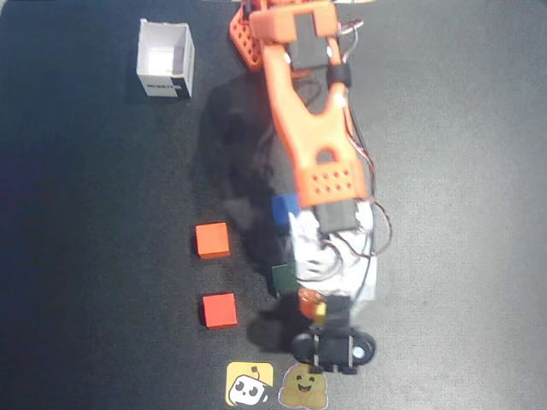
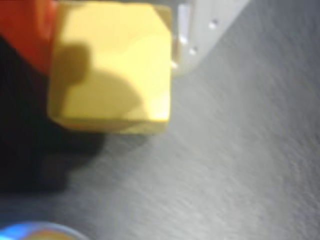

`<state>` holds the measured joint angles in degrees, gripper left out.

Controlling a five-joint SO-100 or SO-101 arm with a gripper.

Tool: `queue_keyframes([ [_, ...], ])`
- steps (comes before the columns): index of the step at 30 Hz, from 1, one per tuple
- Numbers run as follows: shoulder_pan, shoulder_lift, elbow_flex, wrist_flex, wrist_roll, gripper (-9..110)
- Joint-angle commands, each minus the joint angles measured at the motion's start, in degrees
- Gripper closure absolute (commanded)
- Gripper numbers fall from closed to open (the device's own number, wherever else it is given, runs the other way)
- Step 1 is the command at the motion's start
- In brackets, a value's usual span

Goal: Put the yellow cube on top of the red cube.

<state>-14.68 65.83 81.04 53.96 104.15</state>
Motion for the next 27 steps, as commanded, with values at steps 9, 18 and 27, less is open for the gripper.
queue_keyframes([
  [9, 10.20, 14.15, -0.53, 12.13, -13.01, 95],
  [18, 19.16, 15.29, -0.62, 16.08, -22.76, 95],
  [27, 22.24, 13.10, -1.14, 16.00, -23.73, 95],
])
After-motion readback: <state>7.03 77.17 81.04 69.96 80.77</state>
